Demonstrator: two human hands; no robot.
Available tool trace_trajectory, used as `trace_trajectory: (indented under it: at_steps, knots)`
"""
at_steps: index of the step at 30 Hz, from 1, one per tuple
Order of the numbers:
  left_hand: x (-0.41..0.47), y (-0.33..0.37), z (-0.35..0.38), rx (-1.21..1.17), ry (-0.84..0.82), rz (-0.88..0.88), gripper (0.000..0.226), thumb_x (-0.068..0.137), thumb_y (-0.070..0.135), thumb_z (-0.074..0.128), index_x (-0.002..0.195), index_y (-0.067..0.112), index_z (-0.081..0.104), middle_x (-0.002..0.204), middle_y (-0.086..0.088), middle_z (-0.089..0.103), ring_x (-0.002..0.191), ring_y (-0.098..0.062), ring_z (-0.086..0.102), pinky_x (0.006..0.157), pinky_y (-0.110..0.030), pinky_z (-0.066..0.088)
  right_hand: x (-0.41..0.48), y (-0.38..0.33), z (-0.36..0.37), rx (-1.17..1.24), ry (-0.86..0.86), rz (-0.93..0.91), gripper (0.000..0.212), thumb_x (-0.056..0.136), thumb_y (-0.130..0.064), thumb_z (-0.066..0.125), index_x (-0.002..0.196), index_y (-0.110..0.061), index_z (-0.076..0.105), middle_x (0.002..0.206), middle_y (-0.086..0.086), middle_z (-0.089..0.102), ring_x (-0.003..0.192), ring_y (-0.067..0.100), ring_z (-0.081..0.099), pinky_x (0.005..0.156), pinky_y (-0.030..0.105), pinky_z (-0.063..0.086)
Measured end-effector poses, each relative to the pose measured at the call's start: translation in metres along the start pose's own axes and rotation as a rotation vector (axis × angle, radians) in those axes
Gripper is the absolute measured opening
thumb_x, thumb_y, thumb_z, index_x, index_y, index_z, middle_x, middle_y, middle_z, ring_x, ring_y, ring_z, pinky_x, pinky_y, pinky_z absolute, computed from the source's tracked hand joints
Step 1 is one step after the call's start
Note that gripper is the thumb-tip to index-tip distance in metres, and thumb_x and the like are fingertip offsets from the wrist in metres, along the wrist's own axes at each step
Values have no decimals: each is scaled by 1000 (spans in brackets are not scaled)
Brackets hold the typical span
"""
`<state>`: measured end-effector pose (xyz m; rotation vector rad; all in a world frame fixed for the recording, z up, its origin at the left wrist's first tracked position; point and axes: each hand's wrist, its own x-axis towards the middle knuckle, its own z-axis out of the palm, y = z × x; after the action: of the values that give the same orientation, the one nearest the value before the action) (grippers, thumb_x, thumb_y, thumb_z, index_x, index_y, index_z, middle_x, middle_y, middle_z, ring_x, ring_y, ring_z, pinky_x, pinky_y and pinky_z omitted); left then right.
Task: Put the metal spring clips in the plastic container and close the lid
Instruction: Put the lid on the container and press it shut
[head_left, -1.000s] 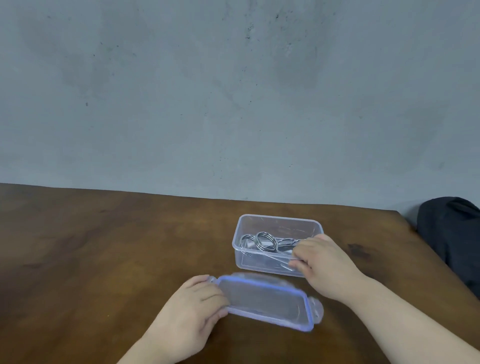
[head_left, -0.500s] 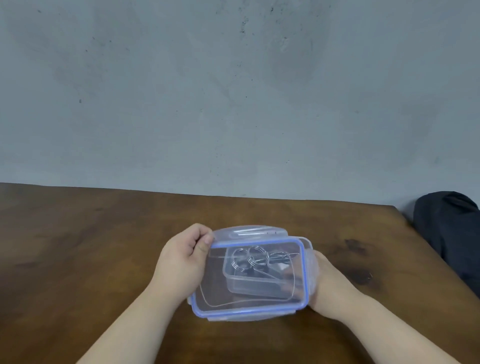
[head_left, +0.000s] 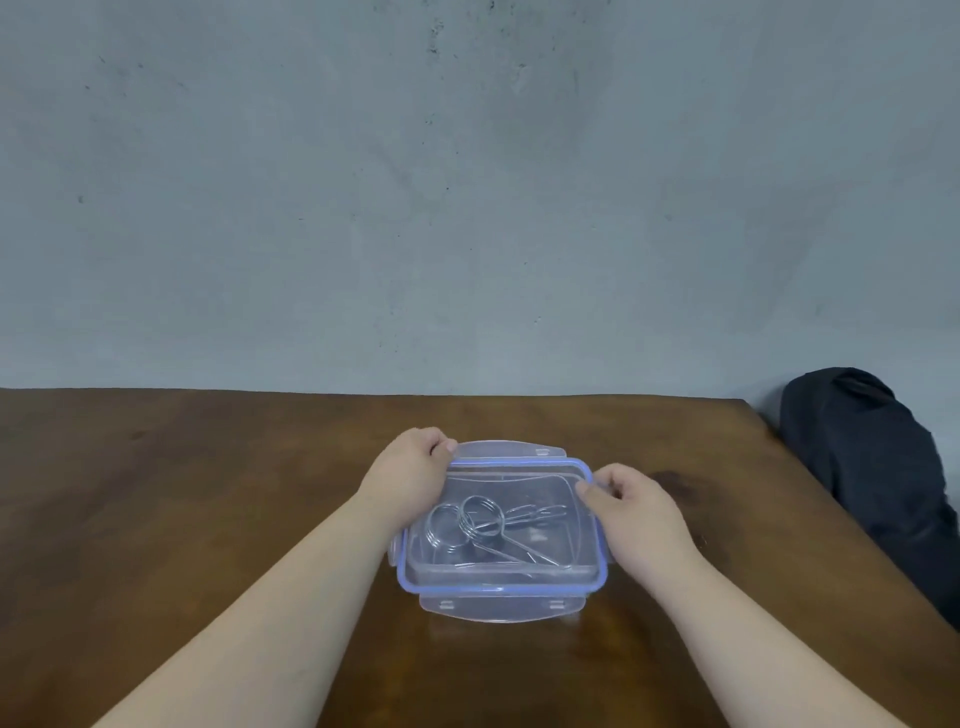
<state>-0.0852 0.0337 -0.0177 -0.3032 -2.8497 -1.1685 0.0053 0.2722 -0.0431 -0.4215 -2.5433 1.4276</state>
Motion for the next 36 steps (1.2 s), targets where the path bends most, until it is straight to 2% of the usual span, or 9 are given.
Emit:
trace_trajectory:
  at_steps: [4, 12, 16, 18, 21, 24, 28, 32, 36]
  knots:
    - [21, -4, 18, 196, -38, -37, 35, 103, 34, 38, 93, 9, 60, 92, -7, 54, 82, -28, 56, 71, -33, 41, 8, -2, 8, -182, 48, 46, 23, 98, -39, 53, 82, -23, 58, 79, -4, 69, 77, 22, 65, 73, 43, 54]
    - [38, -16, 27, 158, -89, -79, 41, 101, 38, 42, 63, 24, 48, 85, -11, 49, 77, -36, 54, 66, -35, 41, 26, -3, 17, -244, 68, 107, 20, 102, -35, 48, 89, -24, 57, 85, -5, 68, 77, 16, 63, 70, 38, 52]
    - [42, -15, 25, 158, -161, -102, 37, 103, 38, 37, 78, 16, 54, 85, -8, 55, 72, -26, 56, 58, -33, 38, 27, -1, 18, -227, 66, 112, 15, 103, -32, 49, 95, -22, 57, 91, -5, 67, 78, 13, 61, 69, 36, 50]
    - [43, -8, 25, 236, -218, -72, 38, 105, 36, 32, 89, 10, 56, 86, -8, 61, 84, -28, 59, 66, -35, 42, 28, -1, 17, -214, 67, 128, 11, 102, -30, 50, 104, -20, 53, 91, -3, 68, 76, 14, 62, 64, 35, 49]
    - [45, 0, 26, 368, -268, -40, 38, 106, 33, 28, 109, 8, 57, 110, -13, 63, 100, -31, 59, 84, -40, 48, 33, 0, 13, -219, 35, 172, 19, 100, -29, 51, 117, -21, 51, 97, -5, 67, 82, 19, 64, 65, 36, 46]
    - [47, 10, 29, 474, -307, -31, 36, 107, 27, 26, 126, 9, 52, 122, -12, 59, 112, -30, 54, 96, -42, 46, 42, 1, 10, -279, -11, 180, 22, 98, -29, 49, 93, -16, 65, 94, -3, 70, 84, 19, 62, 75, 39, 52]
    - [51, 11, 30, 535, -356, -33, 39, 107, 31, 26, 132, 12, 49, 125, -10, 58, 116, -29, 53, 99, -42, 44, 51, 1, 9, -319, 5, 144, 43, 103, -35, 52, 65, -15, 56, 63, 1, 60, 62, 20, 54, 56, 34, 40]
    - [51, 3, 28, 372, -244, -128, 61, 98, 61, 23, 113, 12, 57, 120, -12, 62, 104, -28, 57, 89, -41, 45, 51, 0, 8, -325, -34, 177, 42, 103, -42, 48, 72, -15, 59, 72, 3, 65, 69, 22, 60, 60, 34, 44]
    - [34, -13, 12, 117, -103, -233, 66, 97, 63, 24, 123, 10, 53, 129, -12, 60, 111, -29, 56, 91, -40, 40, 45, -1, 4, -350, -9, 171, 37, 100, -51, 49, 95, -19, 65, 84, -3, 70, 77, 14, 63, 58, 30, 43]
